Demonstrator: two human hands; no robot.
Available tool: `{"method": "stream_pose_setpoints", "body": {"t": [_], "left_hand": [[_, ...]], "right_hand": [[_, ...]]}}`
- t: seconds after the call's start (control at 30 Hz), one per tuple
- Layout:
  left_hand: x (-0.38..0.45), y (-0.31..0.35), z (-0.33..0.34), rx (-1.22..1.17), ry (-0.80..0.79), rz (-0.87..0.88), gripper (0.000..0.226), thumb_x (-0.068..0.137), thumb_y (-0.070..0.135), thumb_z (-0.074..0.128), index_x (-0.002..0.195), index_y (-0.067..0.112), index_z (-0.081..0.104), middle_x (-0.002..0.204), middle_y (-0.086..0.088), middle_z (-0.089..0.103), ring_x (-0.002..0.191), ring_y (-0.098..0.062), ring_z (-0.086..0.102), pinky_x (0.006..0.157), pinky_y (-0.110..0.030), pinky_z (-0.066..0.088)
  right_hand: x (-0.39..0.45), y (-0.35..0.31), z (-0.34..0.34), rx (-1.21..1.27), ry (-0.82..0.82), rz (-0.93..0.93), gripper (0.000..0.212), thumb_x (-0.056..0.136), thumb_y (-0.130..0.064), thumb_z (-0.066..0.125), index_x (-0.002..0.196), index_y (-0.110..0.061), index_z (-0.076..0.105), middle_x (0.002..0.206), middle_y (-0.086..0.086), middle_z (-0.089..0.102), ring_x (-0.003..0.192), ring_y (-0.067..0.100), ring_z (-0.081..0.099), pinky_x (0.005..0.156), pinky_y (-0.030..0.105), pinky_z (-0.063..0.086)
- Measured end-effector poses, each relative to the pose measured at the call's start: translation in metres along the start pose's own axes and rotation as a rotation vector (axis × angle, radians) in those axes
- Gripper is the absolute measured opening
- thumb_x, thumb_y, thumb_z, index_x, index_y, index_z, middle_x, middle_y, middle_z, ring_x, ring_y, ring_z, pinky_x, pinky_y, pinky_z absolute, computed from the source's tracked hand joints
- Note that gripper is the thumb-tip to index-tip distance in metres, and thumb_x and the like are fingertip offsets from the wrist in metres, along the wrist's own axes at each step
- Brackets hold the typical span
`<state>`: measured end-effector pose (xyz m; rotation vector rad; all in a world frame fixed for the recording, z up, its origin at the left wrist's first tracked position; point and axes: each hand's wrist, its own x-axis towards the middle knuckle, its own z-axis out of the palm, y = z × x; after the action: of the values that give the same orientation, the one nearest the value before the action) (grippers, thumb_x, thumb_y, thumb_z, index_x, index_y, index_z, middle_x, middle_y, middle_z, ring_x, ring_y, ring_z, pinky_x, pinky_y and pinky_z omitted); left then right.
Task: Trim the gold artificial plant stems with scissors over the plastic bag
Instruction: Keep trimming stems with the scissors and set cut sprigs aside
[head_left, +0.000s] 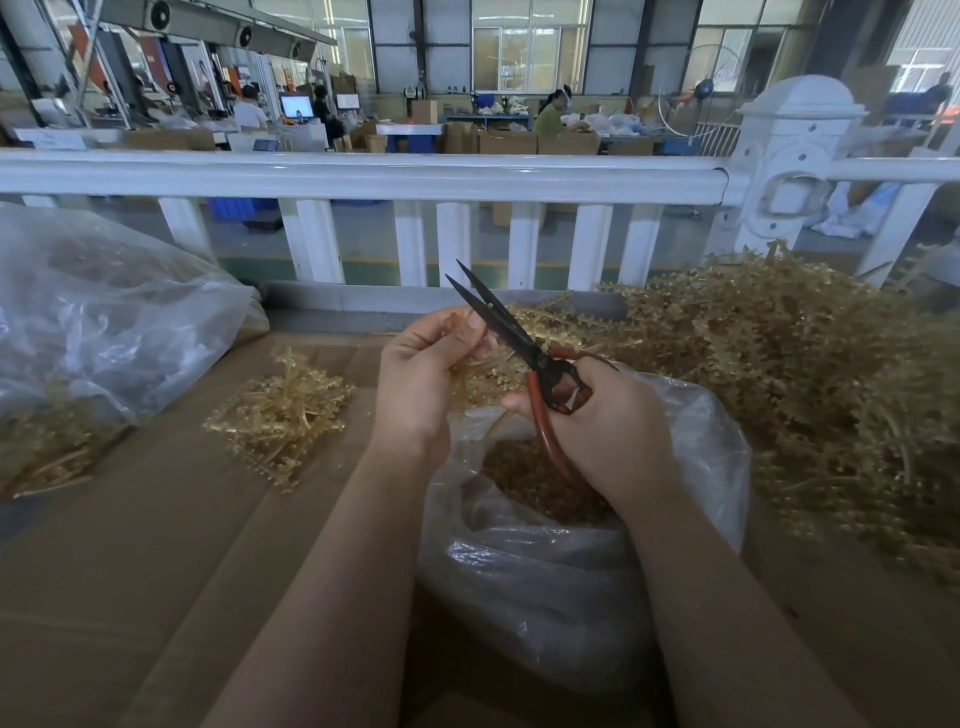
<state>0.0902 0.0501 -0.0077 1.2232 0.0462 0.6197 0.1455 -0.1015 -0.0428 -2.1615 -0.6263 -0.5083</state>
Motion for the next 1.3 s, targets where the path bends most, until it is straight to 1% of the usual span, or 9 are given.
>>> {"method": "stream_pose_setpoints", "body": {"t": [0.17,0.33,0.47,0.63,0.77,0.87,1.0,1.17,1.3], "left_hand": [[0.000,0.000,0.000,-0.004,0.010,-0.011,0.012,0.093,0.010,0.063,0.083,0.009,0.070,0.070,-0.001,0.062,0.068,-0.014,0.054,0.071,-0.022,0.050],[0.001,0.000,0.000,-0.009,0.075,-0.063,0.009,0.091,0.010,0.066,0.085,0.010,0.072,0.068,0.002,0.066,0.065,-0.010,0.060,0.067,-0.019,0.052],[0.001,-0.003,0.001,-0.018,0.083,-0.106,0.007,0.090,0.010,0.068,0.089,0.005,0.073,0.068,0.001,0.068,0.063,-0.009,0.061,0.064,-0.018,0.051],[-0.001,-0.005,0.005,0.005,0.011,-0.138,0.009,0.088,0.010,0.069,0.092,0.002,0.073,0.071,0.001,0.072,0.062,-0.006,0.064,0.063,-0.016,0.051],[-0.003,-0.003,0.003,0.037,-0.092,-0.162,0.024,0.079,0.023,0.072,0.100,0.010,0.073,0.074,0.002,0.073,0.062,-0.004,0.063,0.057,-0.014,0.048],[-0.002,0.003,-0.003,0.145,-0.171,-0.261,0.039,0.078,0.037,0.070,0.107,0.011,0.071,0.087,0.000,0.075,0.073,-0.011,0.062,0.064,-0.021,0.044],[-0.001,0.007,-0.011,0.267,-0.270,-0.361,0.012,0.089,0.015,0.066,0.098,0.010,0.073,0.094,-0.011,0.076,0.077,-0.018,0.061,0.073,-0.028,0.044],[-0.002,0.008,-0.013,0.333,-0.383,-0.355,0.021,0.089,0.005,0.065,0.080,0.017,0.080,0.087,-0.003,0.077,0.077,-0.007,0.066,0.072,-0.023,0.042],[-0.002,0.008,-0.009,0.307,-0.366,-0.296,0.026,0.092,0.009,0.063,0.074,0.019,0.077,0.080,-0.004,0.074,0.065,-0.011,0.050,0.065,-0.023,0.038]], "right_hand": [[0.001,0.000,0.000,0.014,-0.008,0.010,0.071,0.060,-0.089,0.056,0.075,-0.020,0.064,0.069,-0.010,0.064,0.066,0.008,0.061,0.065,0.034,0.056],[0.000,0.001,0.002,0.170,-0.051,0.075,0.059,0.060,-0.087,0.063,0.071,-0.029,0.064,0.071,-0.020,0.066,0.067,0.000,0.063,0.056,0.016,0.044],[0.003,-0.004,0.002,0.414,-0.062,0.158,0.041,0.062,-0.072,0.073,0.071,-0.032,0.070,0.065,-0.013,0.069,0.059,0.005,0.065,0.054,0.025,0.054],[0.005,-0.004,-0.001,0.537,-0.108,0.192,0.011,0.083,-0.027,0.082,0.079,-0.024,0.073,0.071,-0.003,0.073,0.064,0.015,0.069,0.060,0.028,0.058],[0.006,-0.005,-0.003,0.608,-0.106,0.231,0.008,0.086,-0.020,0.080,0.083,-0.017,0.072,0.066,-0.005,0.068,0.063,0.012,0.065,0.064,0.033,0.056],[0.007,-0.004,-0.004,0.692,-0.058,0.236,0.008,0.088,-0.015,0.077,0.084,-0.010,0.072,0.067,0.000,0.065,0.064,0.018,0.066,0.064,0.033,0.056],[0.009,0.003,-0.006,0.754,0.016,0.255,0.010,0.089,-0.015,0.076,0.083,-0.010,0.072,0.061,-0.007,0.061,0.057,0.006,0.055,0.058,0.020,0.048],[0.009,0.009,-0.007,0.794,0.052,0.239,0.020,0.089,-0.019,0.077,0.085,-0.001,0.069,0.067,0.008,0.057,0.061,0.018,0.051,0.059,0.025,0.046],[0.010,0.011,-0.006,0.784,0.071,0.259,0.021,0.088,-0.021,0.077,0.082,-0.003,0.067,0.066,0.009,0.056,0.061,0.020,0.050,0.059,0.030,0.045]]}}
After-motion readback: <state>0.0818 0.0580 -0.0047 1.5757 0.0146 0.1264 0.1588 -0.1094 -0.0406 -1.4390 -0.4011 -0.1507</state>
